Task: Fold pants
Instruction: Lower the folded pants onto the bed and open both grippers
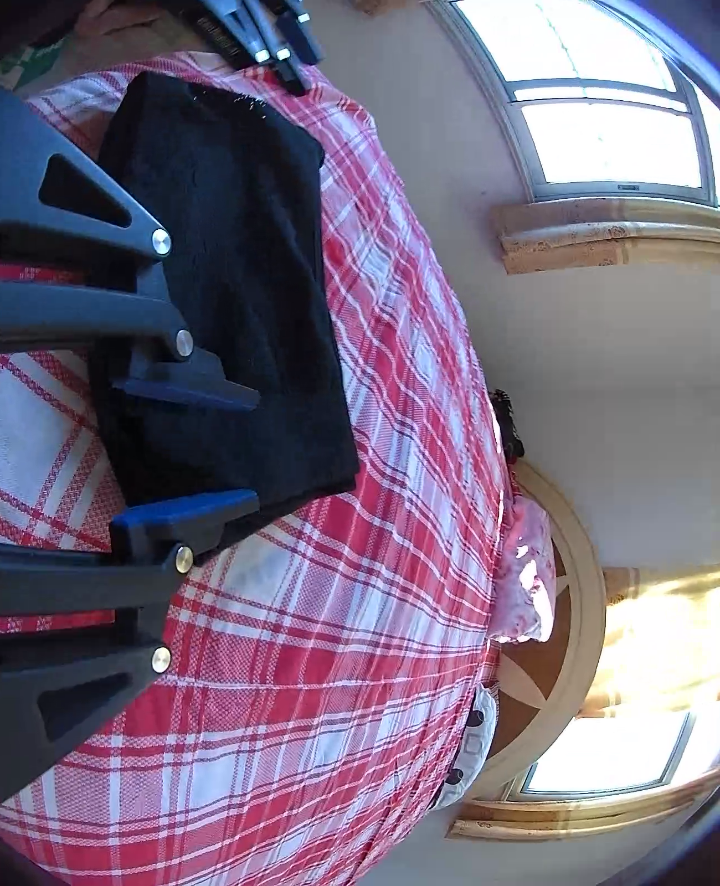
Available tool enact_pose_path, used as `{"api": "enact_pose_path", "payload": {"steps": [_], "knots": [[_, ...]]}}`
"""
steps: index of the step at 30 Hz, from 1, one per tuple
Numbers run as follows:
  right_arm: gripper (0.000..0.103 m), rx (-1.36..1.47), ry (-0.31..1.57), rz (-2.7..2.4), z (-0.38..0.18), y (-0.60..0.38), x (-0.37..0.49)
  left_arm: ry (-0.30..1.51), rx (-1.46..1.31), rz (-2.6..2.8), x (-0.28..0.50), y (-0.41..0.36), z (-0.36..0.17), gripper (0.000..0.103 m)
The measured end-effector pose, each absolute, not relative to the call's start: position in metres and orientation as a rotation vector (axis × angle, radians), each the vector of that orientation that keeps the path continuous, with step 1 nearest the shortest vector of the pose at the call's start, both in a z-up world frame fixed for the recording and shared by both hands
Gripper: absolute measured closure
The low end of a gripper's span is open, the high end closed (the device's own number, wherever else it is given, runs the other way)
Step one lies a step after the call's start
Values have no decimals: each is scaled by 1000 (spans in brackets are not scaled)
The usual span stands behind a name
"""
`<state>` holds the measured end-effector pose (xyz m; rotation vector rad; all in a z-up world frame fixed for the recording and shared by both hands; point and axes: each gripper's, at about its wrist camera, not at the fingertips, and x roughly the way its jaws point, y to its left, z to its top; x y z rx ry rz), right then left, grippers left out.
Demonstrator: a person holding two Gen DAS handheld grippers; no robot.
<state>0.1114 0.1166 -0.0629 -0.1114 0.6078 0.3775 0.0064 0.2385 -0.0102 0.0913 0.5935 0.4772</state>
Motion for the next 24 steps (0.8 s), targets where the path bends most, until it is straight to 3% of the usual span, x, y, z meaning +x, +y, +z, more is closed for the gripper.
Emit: {"api": "enact_pose_path", "payload": {"steps": [6, 14, 20, 24], "knots": [[71, -80, 695, 346, -82, 107, 124, 682, 55, 354, 48, 225, -24, 59], [71, 21, 653, 301, -71, 71, 126, 764, 27, 360, 53, 228, -51, 58], [71, -36, 530, 360, -44, 83, 100, 764, 30, 385, 56, 231, -54, 51], [71, -81, 588, 438, -56, 114, 105, 756, 24, 403, 54, 233, -56, 43]]}}
